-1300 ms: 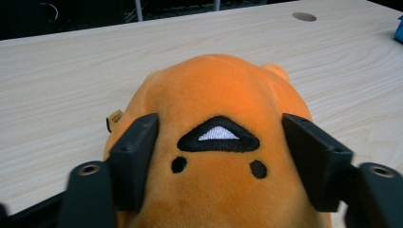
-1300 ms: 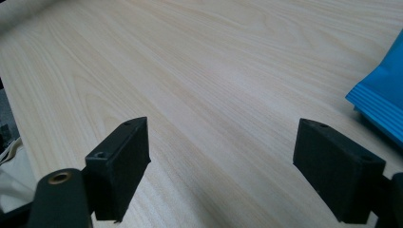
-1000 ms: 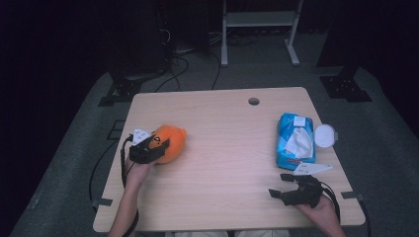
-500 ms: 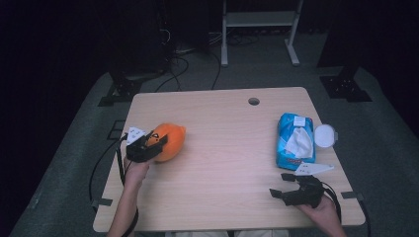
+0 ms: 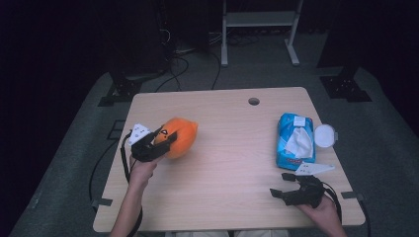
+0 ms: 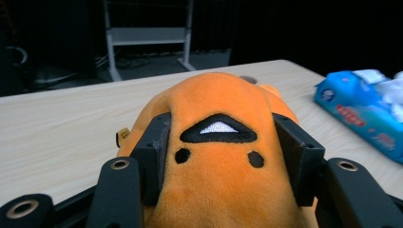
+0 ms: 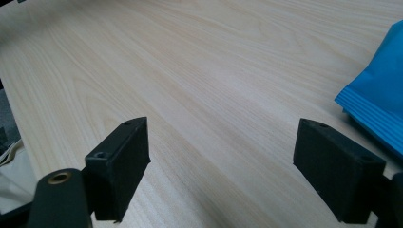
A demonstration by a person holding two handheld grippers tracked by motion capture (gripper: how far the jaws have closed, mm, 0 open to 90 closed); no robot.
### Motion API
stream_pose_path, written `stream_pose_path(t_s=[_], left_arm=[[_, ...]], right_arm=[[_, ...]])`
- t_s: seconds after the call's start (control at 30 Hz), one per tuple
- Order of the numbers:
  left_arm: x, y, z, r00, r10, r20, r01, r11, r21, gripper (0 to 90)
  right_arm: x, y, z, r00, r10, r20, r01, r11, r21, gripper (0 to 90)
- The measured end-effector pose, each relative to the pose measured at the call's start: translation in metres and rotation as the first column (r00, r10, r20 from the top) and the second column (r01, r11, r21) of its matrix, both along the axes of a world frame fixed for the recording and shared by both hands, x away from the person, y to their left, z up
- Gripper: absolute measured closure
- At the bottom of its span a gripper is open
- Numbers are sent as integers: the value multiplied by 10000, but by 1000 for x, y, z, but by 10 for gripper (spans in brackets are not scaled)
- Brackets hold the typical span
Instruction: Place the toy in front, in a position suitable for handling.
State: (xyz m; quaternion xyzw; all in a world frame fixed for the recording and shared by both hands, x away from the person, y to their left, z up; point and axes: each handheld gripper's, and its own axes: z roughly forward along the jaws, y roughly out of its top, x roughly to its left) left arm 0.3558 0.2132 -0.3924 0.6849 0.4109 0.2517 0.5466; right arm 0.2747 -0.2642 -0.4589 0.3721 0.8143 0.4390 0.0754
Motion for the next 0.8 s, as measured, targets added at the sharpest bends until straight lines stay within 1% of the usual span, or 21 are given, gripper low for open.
stream_pose_path(t_s=[0.07,0.1,0.17,0.2,0.27,0.3,0.33,0.37,0.43,0.57,0.63,0.73,0.8], left_arm=[[-2,-5,3,9998,-190,81,191,9998,-35,459],[-2,-5,3,9998,-190,81,191,9998,-35,458],[-4,-10,4,9993,-347,116,347,9994,-52,458],[-5,-17,5,9983,-581,97,581,9983,19,459],[-6,-20,5,9977,-673,92,673,9977,78,459],[-7,-26,5,9964,-848,84,847,9963,129,459],[-7,-26,5,9964,-848,84,847,9963,129,458],[-9,-32,5,9945,-1040,114,1038,9945,149,459],[-10,-38,6,9924,-1221,132,1218,9923,219,458],[-13,-45,7,9898,-1417,172,1413,9897,233,458],[-15,-50,8,9868,-1600,240,1597,9870,158,457],[-17,-56,10,9834,-1796,268,1791,9836,197,457],[-18,-58,10,9827,-1834,266,1830,9829,185,456]], right_arm=[[0,0,0,10000,-10,19,10,10000,3,183],[0,-1,0,10000,-16,28,16,10000,11,183],[0,-1,0,10000,-35,18,35,10000,31,183],[1,-1,0,10000,-42,14,42,10000,41,183],[1,-1,0,10000,-28,0,28,10000,10,183],[1,-1,0,10000,-29,1,29,10000,0,183],[1,-1,0,10000,-29,1,29,10000,0,183],[1,-1,0,10000,-51,6,51,10000,22,183],[1,-1,0,10000,-58,26,58,10000,34,183],[1,-1,0,10000,-64,8,64,10000,25,183],[1,-2,0,10000,-70,-1,70,10000,45,183],[1,-1,-1,10000,-60,-36,60,10000,17,183],[1,-1,-1,10000,-67,-22,67,10000,31,183]])
